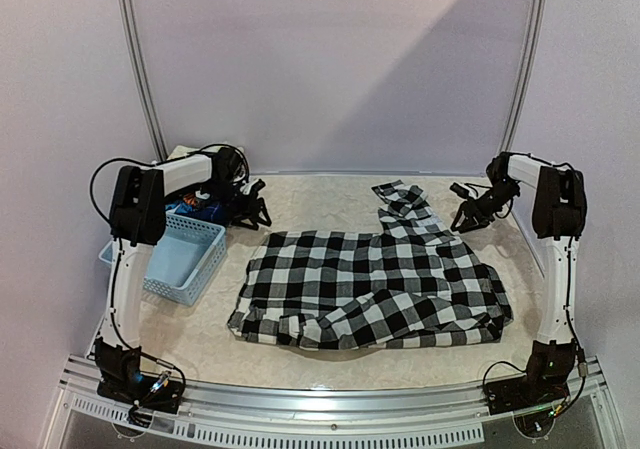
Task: Fold and stack the mixed laundry pile
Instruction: Pick up the 1/3-folded shirt from the center of the board.
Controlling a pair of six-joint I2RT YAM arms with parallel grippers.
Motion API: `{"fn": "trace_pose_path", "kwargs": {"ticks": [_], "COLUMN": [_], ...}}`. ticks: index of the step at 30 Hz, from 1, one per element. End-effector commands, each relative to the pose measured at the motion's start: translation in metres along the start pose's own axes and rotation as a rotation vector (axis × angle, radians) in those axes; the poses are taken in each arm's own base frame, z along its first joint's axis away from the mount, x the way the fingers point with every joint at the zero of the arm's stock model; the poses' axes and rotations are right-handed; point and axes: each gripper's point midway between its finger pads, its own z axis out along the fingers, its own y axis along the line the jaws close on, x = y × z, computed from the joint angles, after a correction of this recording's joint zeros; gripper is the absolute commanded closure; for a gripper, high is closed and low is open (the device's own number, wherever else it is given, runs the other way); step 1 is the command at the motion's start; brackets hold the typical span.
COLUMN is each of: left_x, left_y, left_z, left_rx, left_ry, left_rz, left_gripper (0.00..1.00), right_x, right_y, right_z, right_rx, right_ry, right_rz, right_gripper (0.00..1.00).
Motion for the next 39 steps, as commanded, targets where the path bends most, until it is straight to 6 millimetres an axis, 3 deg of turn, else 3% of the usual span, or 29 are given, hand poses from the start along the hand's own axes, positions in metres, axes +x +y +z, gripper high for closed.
{"fn": "trace_pose_path", "kwargs": {"ticks": [1, 6, 12, 21, 24, 27, 30, 39], "left_x": [0.016, 0.023, 0.027, 0.032, 0.031, 0.027, 0.021, -0.010], "left_y": [-0.018, -0.016, -0.017, -0.019, -0.016, -0.011, -0.008, -0.026], "left_z": [0.036, 0.044, 0.044, 0.045, 0.046, 0.045, 0.042, 0.006], "left_rx": [0.034, 0.024, 0.032, 0.039, 0.031, 0.004, -0.015, -0.007], "left_ry": [0.080, 0.112, 0.123, 0.138, 0.136, 0.122, 0.087, -0.093], "left_rz": [0.055, 0.064, 0.072, 0.073, 0.070, 0.062, 0.050, 0.129], "left_gripper": [0.49, 0.57, 0.58, 0.75, 0.86, 0.95, 1.00, 1.00], "right_x": [0.007, 0.017, 0.020, 0.035, 0.034, 0.025, 0.013, -0.005], "right_y": [0.011, 0.006, 0.005, 0.018, 0.015, 0.010, 0.007, 0.022], "right_z": [-0.007, 0.001, 0.009, 0.014, 0.013, 0.014, 0.013, -0.011], "right_rx": [-0.024, -0.022, -0.045, -0.092, -0.070, -0.052, -0.042, -0.018], "right_ry": [0.015, 0.053, 0.059, 0.114, 0.109, 0.077, 0.029, -0.065], "right_rz": [-0.007, -0.002, 0.012, 0.028, 0.027, 0.029, 0.035, -0.065], "right_gripper": [0.43, 0.45, 0.51, 0.53, 0.64, 0.85, 0.98, 1.00]}}
